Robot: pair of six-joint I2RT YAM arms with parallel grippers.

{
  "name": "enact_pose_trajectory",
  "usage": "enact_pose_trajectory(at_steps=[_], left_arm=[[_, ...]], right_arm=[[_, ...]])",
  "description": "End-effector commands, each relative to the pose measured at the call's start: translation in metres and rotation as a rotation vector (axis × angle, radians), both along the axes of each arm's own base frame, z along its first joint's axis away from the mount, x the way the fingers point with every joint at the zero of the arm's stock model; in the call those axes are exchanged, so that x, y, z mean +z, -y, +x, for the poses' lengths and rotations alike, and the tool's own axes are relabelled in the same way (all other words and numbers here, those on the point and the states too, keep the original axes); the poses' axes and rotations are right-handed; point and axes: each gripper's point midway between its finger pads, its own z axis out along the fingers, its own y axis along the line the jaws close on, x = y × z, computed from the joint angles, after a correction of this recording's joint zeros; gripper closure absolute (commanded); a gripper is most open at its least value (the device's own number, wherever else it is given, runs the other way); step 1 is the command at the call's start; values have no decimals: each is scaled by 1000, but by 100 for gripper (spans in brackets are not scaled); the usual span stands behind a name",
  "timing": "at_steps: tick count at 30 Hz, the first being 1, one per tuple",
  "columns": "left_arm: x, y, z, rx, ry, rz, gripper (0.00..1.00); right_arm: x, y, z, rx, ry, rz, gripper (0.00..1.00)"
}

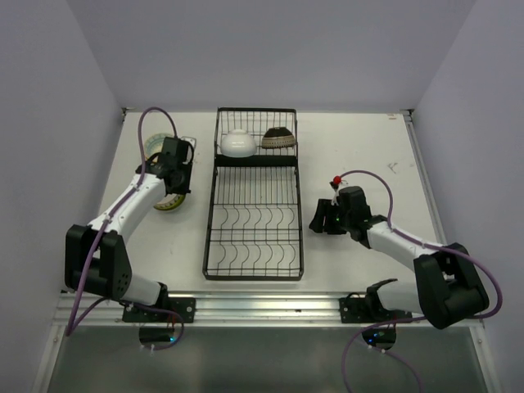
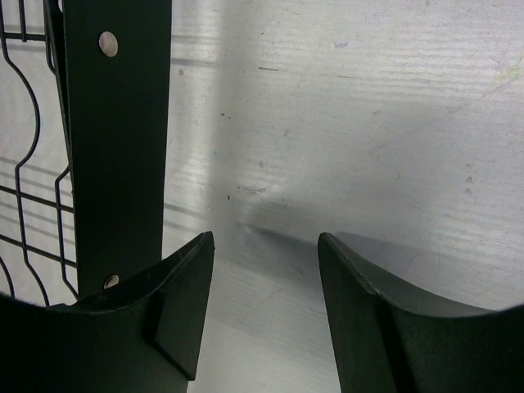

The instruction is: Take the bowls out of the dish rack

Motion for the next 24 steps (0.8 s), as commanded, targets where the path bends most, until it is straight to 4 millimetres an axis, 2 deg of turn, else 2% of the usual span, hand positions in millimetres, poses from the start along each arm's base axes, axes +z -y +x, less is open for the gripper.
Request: enact_pose_trajectory(at_steps=[1,16,18,19,21,24], left_arm=[[-2,2,10,15,29,-28,84],[-8,1,10,17,17,-19,86],[-4,2,12,20,31,-23,74],[3,2,13,24,49,-28,63],[17,3,19,27,96,-43,55],[49,9,29,14,196,-80,47]], right_arm=[[8,-2,13,4,44,-12,42],[7,-3,13,4,39,-16,42],[7,-3,13,4,39,-16,42],[7,-2,13,4,40,-18,42],[8,-2,14,2,39,-19,42],[6,-2,14,2,37,-24,42]])
